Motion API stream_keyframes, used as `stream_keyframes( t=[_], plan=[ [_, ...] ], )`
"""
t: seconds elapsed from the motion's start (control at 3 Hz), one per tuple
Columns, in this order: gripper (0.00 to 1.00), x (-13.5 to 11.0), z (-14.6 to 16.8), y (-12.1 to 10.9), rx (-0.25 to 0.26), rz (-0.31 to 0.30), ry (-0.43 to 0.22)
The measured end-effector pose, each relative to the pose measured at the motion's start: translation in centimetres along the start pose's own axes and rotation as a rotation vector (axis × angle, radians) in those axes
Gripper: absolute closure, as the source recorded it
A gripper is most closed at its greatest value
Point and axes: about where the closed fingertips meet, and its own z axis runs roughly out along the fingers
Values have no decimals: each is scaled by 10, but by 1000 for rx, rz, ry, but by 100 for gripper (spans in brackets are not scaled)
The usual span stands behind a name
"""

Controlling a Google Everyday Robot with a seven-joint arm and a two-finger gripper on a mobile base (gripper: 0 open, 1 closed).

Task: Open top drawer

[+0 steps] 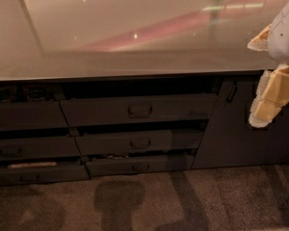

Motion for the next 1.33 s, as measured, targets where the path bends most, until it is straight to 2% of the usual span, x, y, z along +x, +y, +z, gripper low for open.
stream_keyframes(
  t=[0.33,0.67,1.0,1.33],
  plan=[
    [0,0,0,0,0,0,0],
    [0,11,50,-13,-70,24,28],
    [0,24,114,-21,-174,50,47],
    [0,24,114,-21,-174,50,47]
  ],
)
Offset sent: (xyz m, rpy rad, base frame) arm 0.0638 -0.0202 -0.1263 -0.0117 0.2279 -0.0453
